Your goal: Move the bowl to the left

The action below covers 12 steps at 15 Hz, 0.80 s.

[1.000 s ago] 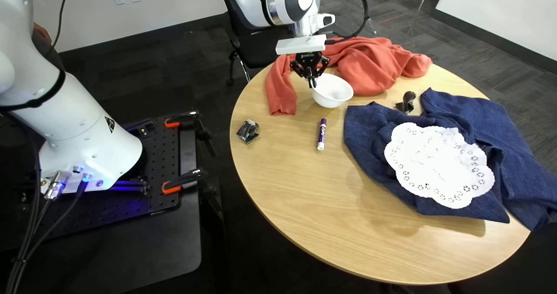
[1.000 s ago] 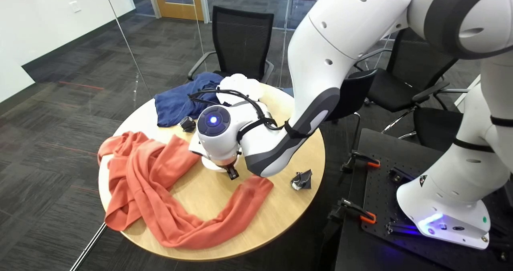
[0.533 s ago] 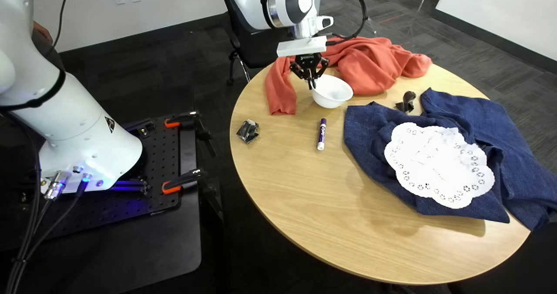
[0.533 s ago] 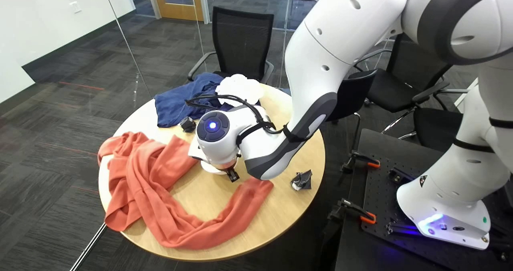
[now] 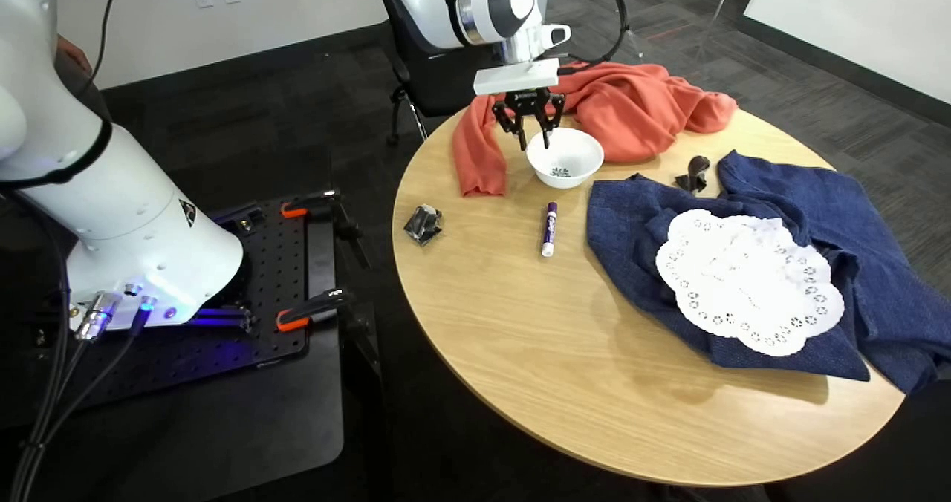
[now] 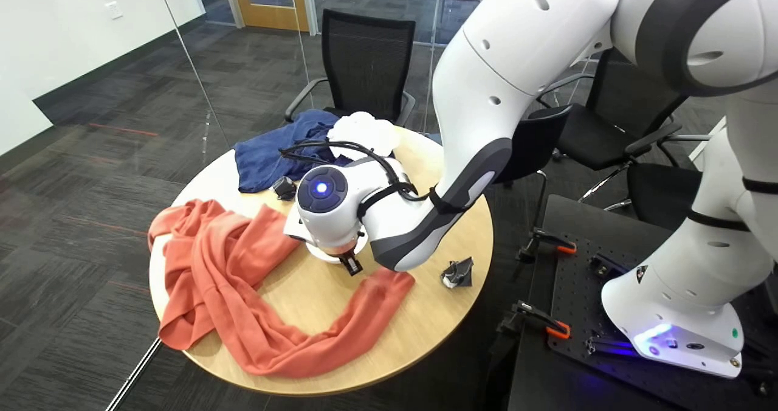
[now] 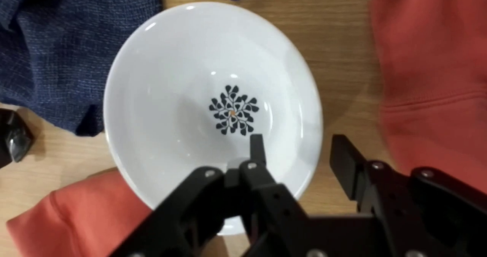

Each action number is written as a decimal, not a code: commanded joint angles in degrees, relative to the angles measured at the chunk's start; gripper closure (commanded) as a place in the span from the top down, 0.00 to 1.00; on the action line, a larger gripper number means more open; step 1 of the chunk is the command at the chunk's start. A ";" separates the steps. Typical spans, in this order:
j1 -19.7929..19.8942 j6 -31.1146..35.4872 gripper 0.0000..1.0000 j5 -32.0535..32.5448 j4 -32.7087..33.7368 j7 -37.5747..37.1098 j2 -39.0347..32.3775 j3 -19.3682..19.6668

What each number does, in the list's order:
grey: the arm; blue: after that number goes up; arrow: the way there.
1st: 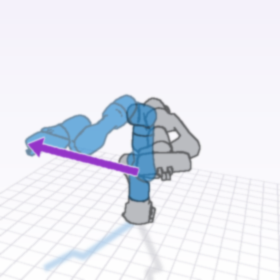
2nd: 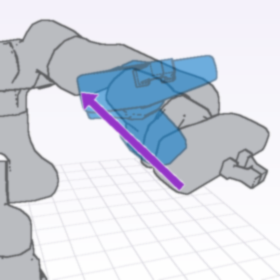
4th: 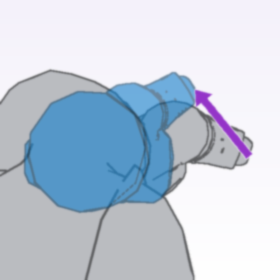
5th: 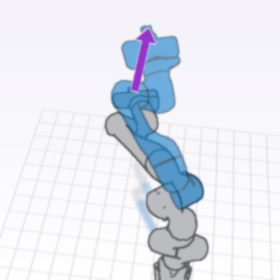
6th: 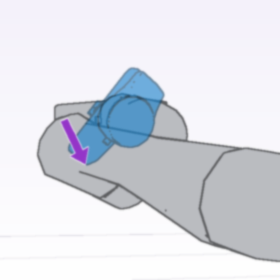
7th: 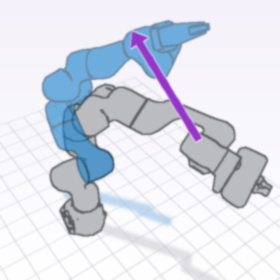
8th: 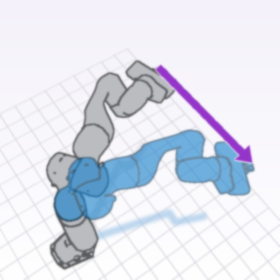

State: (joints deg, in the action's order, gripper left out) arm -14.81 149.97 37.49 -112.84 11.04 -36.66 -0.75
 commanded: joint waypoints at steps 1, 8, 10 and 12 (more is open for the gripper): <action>-0.23 -0.04 0.80 1.16 -2.60 -0.73 4.27 -0.18; 0.60 -1.02 1.00 -0.70 -7.91 -0.53 12.39 -2.38; 0.74 -1.28 1.00 -0.92 -9.07 -0.61 14.11 -2.68; 0.66 -0.39 1.00 -0.20 -6.65 -0.24 11.38 -2.50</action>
State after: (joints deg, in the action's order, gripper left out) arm -14.79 149.84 37.03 -119.60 10.89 -25.27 -2.57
